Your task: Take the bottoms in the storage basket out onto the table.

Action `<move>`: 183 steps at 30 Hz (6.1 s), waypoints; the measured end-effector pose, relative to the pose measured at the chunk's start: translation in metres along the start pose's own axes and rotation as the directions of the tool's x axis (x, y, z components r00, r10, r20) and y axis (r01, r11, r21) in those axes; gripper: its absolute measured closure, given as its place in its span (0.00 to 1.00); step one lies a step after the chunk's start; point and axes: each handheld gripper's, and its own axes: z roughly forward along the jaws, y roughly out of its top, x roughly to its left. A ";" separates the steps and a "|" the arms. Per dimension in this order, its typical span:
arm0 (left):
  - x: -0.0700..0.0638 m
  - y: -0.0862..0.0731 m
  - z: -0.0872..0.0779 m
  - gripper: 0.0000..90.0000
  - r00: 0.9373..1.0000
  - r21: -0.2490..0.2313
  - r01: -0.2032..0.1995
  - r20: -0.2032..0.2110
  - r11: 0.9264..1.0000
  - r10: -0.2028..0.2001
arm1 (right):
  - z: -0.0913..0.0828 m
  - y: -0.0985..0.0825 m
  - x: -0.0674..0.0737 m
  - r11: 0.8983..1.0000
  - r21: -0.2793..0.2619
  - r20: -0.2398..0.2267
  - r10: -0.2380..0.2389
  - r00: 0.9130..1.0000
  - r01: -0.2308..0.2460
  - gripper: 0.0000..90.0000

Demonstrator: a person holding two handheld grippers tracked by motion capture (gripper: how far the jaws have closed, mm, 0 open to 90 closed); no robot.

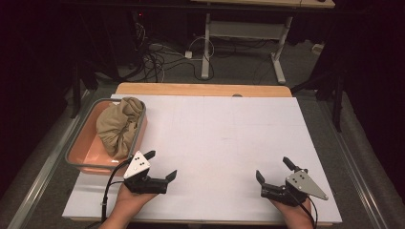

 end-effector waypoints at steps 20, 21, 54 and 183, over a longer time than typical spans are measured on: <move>0.020 0.017 -0.036 0.00 0.999 -0.014 0.010 -0.049 1.000 -0.011 | 0.000 0.001 0.005 1.000 0.001 -0.015 -0.017 1.000 0.017 0.00; 0.020 0.017 -0.036 0.00 0.999 -0.014 0.010 -0.049 1.000 -0.011 | 0.000 0.001 0.005 1.000 0.002 -0.015 -0.017 1.000 0.017 0.00; 0.100 0.003 -0.095 0.00 0.952 -0.077 0.142 -0.262 0.987 -0.157 | 0.001 -0.002 0.006 0.999 0.029 -0.007 -0.021 1.000 0.021 0.00; 0.195 0.037 0.035 0.16 0.985 0.743 0.153 -0.166 0.651 -0.042 | -0.007 -0.005 0.005 0.997 0.077 -0.029 -0.014 0.999 0.016 0.01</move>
